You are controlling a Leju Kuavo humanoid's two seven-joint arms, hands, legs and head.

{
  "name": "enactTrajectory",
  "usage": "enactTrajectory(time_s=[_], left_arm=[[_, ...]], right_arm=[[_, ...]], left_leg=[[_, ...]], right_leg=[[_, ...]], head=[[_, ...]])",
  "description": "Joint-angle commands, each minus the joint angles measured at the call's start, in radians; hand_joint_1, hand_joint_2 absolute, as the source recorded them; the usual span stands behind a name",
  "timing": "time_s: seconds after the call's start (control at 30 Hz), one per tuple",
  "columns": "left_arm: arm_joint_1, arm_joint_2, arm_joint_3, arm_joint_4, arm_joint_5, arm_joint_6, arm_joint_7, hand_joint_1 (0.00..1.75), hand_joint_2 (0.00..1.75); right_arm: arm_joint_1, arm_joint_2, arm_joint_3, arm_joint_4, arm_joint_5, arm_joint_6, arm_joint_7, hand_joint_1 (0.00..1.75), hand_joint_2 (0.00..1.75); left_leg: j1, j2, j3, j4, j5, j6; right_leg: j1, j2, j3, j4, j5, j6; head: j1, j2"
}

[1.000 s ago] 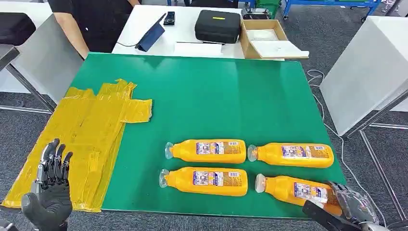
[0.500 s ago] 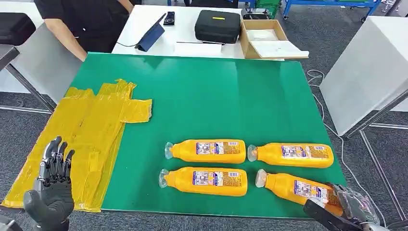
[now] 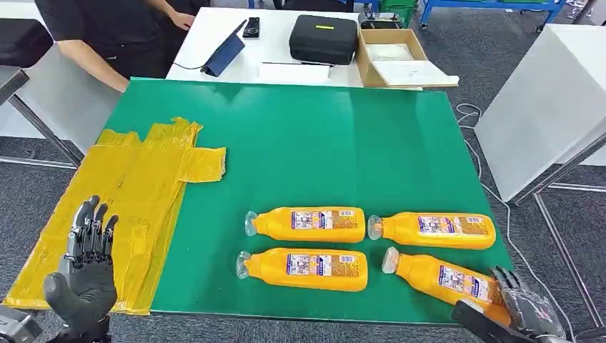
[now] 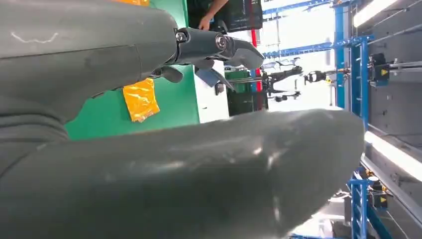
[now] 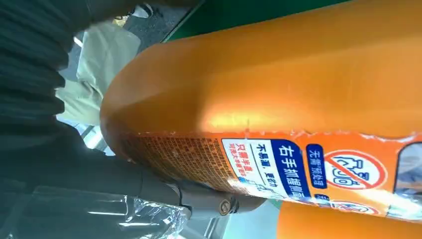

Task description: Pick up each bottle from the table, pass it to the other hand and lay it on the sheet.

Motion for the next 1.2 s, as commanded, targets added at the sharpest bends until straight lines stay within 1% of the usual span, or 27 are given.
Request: enactTrajectory(time_s=[0.03, 0.07, 0.1, 0.17, 0.2, 0.23, 0.33, 0.4, 0.5, 0.53, 0.6, 0.63, 0.67, 0.73, 0.77, 0.8, 0.83, 0.9, 0.93, 1.03, 1.07, 1.1, 1.13, 1.17, 1.2], left_arm=[[-0.025, 0.050, -0.042, 0.071, 0.011, 0.015, -0.002, 0.00, 0.00], [-0.025, 0.050, -0.042, 0.071, 0.011, 0.015, -0.002, 0.00, 0.00], [-0.025, 0.050, -0.042, 0.071, 0.011, 0.015, -0.002, 0.00, 0.00], [-0.025, 0.050, -0.042, 0.071, 0.011, 0.015, -0.002, 0.00, 0.00], [-0.027, 0.050, -0.044, 0.072, 0.012, 0.016, -0.002, 0.00, 0.00], [-0.030, 0.053, -0.047, 0.073, 0.016, 0.020, -0.001, 0.00, 0.00], [-0.036, 0.061, -0.053, 0.077, 0.023, 0.029, -0.001, 0.00, 0.00], [-0.036, 0.062, -0.053, 0.079, 0.023, 0.029, -0.001, 0.00, 0.00], [-0.033, 0.062, -0.054, 0.082, 0.024, 0.028, 0.000, 0.00, 0.00], [-0.033, 0.062, -0.054, 0.082, 0.024, 0.028, 0.000, 0.00, 0.00], [-0.033, 0.062, -0.054, 0.082, 0.024, 0.028, 0.000, 0.00, 0.00], [-0.033, 0.062, -0.054, 0.082, 0.024, 0.028, 0.000, 0.00, 0.00], [-0.033, 0.062, -0.054, 0.082, 0.024, 0.028, 0.000, 0.00, 0.00], [-0.035, 0.063, -0.055, 0.082, 0.024, 0.028, 0.000, 0.00, 0.00], [-0.043, 0.067, -0.058, 0.094, 0.024, 0.025, 0.000, 0.00, 0.00], [-0.046, 0.069, -0.059, 0.098, 0.027, 0.025, -0.002, 0.00, 0.00], [-0.046, 0.069, -0.059, 0.102, 0.027, 0.023, -0.004, 0.00, 0.00], [-0.047, 0.070, -0.054, 0.107, 0.036, 0.019, -0.005, 0.00, 0.00], [-0.044, 0.067, -0.051, 0.106, 0.037, 0.017, -0.005, 0.00, 0.00], [-0.037, 0.057, -0.035, 0.098, 0.039, 0.006, -0.005, 0.00, 0.00], [-0.033, 0.052, -0.030, 0.092, 0.037, 0.002, -0.005, 0.00, 0.00], [-0.033, 0.047, -0.025, 0.088, 0.034, 0.000, -0.006, 0.00, 0.00], [-0.031, 0.041, -0.020, 0.083, 0.030, -0.005, -0.005, 0.00, 0.00], [-0.029, 0.037, -0.017, 0.081, 0.028, -0.009, -0.005, 0.00, 0.00], [-0.027, 0.033, -0.013, 0.079, 0.026, -0.011, -0.005, 0.00, 0.00]], right_arm=[[0.053, 0.046, -0.038, 0.019, 0.008, 0.038, -0.010, 1.75, 1.75], [0.053, 0.046, -0.038, 0.019, 0.008, 0.038, -0.010, 1.75, 1.75], [0.053, 0.046, -0.038, 0.019, 0.008, 0.038, -0.010, 1.75, 1.75], [0.053, 0.046, -0.038, 0.019, 0.008, 0.038, -0.010, 1.75, 1.75], [0.053, 0.048, -0.039, 0.018, 0.008, 0.040, -0.011, 1.75, 1.75], [0.047, 0.050, -0.040, 0.020, 0.012, 0.046, -0.015, 1.75, 1.75], [0.040, 0.060, -0.049, 0.022, 0.025, 0.055, -0.020, 1.75, 1.75], [0.042, 0.061, -0.050, 0.022, 0.027, 0.056, -0.021, 1.75, 1.75], [0.053, 0.064, -0.054, 0.011, 0.028, 0.057, -0.020, 1.75, 1.75], [0.053, 0.064, -0.054, 0.011, 0.028, 0.057, -0.020, 1.75, 1.75], [0.053, 0.064, -0.054, 0.011, 0.028, 0.057, -0.020, 1.75, 1.75], [0.053, 0.064, -0.054, 0.011, 0.028, 0.057, -0.020, 1.75, 1.75], [0.053, 0.064, -0.054, 0.011, 0.028, 0.057, -0.020, 1.75, 1.75], [0.051, 0.064, -0.054, 0.010, 0.028, 0.058, -0.020, 1.75, 1.75], [0.053, 0.071, -0.064, 0.005, 0.027, 0.061, -0.019, 1.75, 1.75], [0.054, 0.078, -0.071, -0.002, 0.029, 0.056, -0.021, 1.75, 1.75], [0.059, 0.089, -0.082, -0.019, 0.025, 0.051, -0.028, 1.75, 1.75], [0.053, 0.122, -0.104, -0.065, 0.021, 0.037, -0.053, 1.75, 1.75], [0.059, 0.129, -0.103, -0.098, 0.022, 0.030, -0.059, 1.75, 1.75], [0.085, 0.147, -0.089, -0.259, -0.008, 0.026, -0.083, 1.75, 1.75], [0.101, 0.148, -0.084, -0.334, -0.023, 0.031, -0.088, 1.75, 1.75], [0.110, 0.146, -0.082, -0.391, -0.045, 0.032, -0.095, 1.75, 1.75], [0.125, 0.136, -0.082, -0.462, -0.078, 0.039, -0.103, 1.75, 1.75], [0.139, 0.125, -0.085, -0.510, -0.099, 0.044, -0.106, 1.75, 1.75], [0.149, 0.118, -0.093, -0.553, -0.123, 0.044, -0.112, 1.75, 1.75]], left_leg=[[0.001, -0.005, 0.002, -0.001, 0.000, -0.004], [0.001, -0.004, 0.002, -0.001, 0.000, -0.003], [0.002, -0.006, 0.003, -0.002, 0.000, -0.005], [0.001, -0.004, 0.002, -0.001, 0.000, -0.003], [0.002, -0.006, 0.003, -0.002, 0.000, -0.005], [0.001, -0.005, 0.002, -0.001, 0.000, -0.004], [0.002, -0.006, 0.003, -0.002, 0.000, -0.005], [0.001, -0.004, 0.002, -0.001, 0.000, -0.004], [0.002, -0.007, 0.004, -0.002, 0.000, -0.006], [0.001, -0.004, 0.002, -0.001, 0.000, -0.003], [0.002, -0.006, 0.003, -0.001, 0.000, -0.004], [0.002, -0.004, 0.003, -0.001, 0.000, -0.003], [0.002, -0.006, 0.003, -0.002, 0.000, -0.005], [0.002, -0.004, 0.002, -0.001, 0.000, -0.003], [0.002, -0.006, 0.003, -0.002, 0.000, -0.005], [0.002, -0.005, 0.003, -0.001, 0.000, -0.004], [0.002, -0.007, 0.004, -0.002, 0.000, -0.005], [0.001, -0.005, 0.002, -0.001, 0.000, -0.003], [0.002, -0.006, 0.003, -0.002, 0.000, -0.005], [0.001, -0.003, 0.002, -0.001, 0.000, -0.005], [0.001, -0.002, 0.000, -0.001, 0.000, -0.004], [0.001, -0.002, 0.001, 0.000, -0.001, -0.007], [0.000, -0.001, -0.001, -0.001, 0.000, -0.004], [0.000, 0.000, -0.001, 0.001, -0.002, -0.007], [-0.001, -0.001, -0.002, 0.001, -0.001, -0.005]], right_leg=[[0.001, -0.002, 0.003, -0.002, -0.001, -0.002], [0.001, -0.002, 0.002, -0.002, 0.000, -0.002], [0.001, -0.002, 0.004, -0.002, -0.001, -0.003], [0.001, -0.002, 0.003, -0.002, 0.000, -0.002], [0.001, -0.002, 0.004, -0.002, -0.001, -0.003], [0.001, -0.002, 0.003, -0.002, -0.001, -0.002], [0.001, -0.002, 0.004, -0.002, -0.001, -0.003], [0.001, -0.002, 0.003, -0.002, -0.001, -0.002], [0.001, -0.002, 0.005, -0.002, -0.001, -0.004], [0.001, -0.002, 0.003, -0.002, -0.001, -0.002], [0.001, -0.002, 0.004, -0.002, -0.001, -0.003], [0.001, -0.002, 0.003, -0.002, -0.001, -0.002], [0.001, -0.002, 0.004, -0.002, -0.001, -0.003], [0.001, -0.001, 0.003, -0.002, 0.000, -0.002], [0.001, -0.002, 0.004, -0.002, -0.001, -0.003], [0.001, -0.002, 0.004, -0.002, -0.001, -0.002], [0.001, -0.002, 0.005, -0.002, -0.001, -0.003], [0.000, -0.002, 0.003, -0.001, -0.001, -0.002], [0.001, -0.002, 0.004, -0.002, -0.001, -0.003], [0.000, 0.000, 0.002, 0.000, -0.001, -0.003], [0.000, 0.001, 0.001, 0.001, -0.001, -0.003], [0.000, 0.003, 0.002, 0.001, -0.002, -0.004], [0.000, 0.002, 0.009, 0.001, 0.000, -0.002], [-0.001, 0.004, 0.008, 0.004, -0.002, -0.004], [-0.001, 0.003, 0.008, 0.004, -0.001, -0.003]], head=[[0.000, 0.000], [0.001, 0.000], [0.000, 0.000], [0.000, 0.000], [0.000, 0.000], [0.000, 0.000], [0.000, 0.000], [0.000, 0.000], [0.000, 0.000], [0.000, 0.000], [0.000, 0.000], [0.000, 0.000], [0.000, 0.000], [0.000, 0.000], [0.000, 0.000], [0.000, 0.000], [0.000, 0.000], [0.000, 0.000], [0.001, 0.000], [0.000, 0.000], [0.000, 0.000], [0.000, 0.000], [0.000, 0.000], [0.000, 0.000], [0.000, 0.000]])
